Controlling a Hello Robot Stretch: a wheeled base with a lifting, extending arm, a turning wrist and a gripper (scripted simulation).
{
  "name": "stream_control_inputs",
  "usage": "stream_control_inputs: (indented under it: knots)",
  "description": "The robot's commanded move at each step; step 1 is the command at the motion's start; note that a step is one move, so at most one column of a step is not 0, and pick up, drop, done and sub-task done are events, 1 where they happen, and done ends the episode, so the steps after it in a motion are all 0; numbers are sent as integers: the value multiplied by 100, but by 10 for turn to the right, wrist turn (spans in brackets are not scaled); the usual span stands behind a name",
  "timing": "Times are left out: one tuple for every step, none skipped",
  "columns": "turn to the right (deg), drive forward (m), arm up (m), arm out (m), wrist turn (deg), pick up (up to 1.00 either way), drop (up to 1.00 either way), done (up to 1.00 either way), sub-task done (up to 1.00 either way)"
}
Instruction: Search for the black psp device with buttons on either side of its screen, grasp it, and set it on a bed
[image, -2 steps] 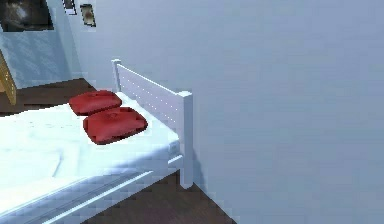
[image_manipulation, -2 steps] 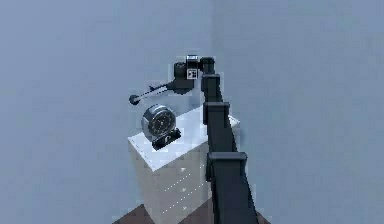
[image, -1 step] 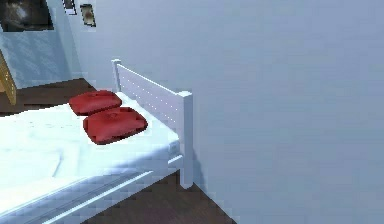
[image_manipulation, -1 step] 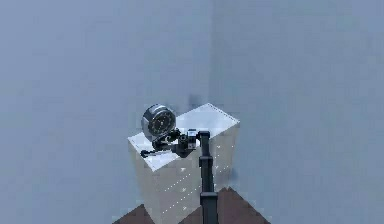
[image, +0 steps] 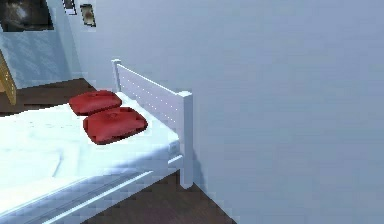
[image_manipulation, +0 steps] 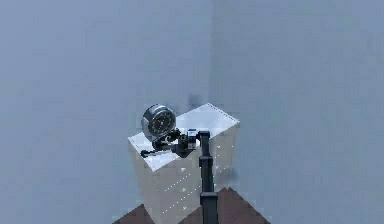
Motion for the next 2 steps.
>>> stream_control_inputs:
  knots:
    - [0,0,10,0,0,0,0,0,0]
    - [0,0,28,0,0,0,0,0,0]
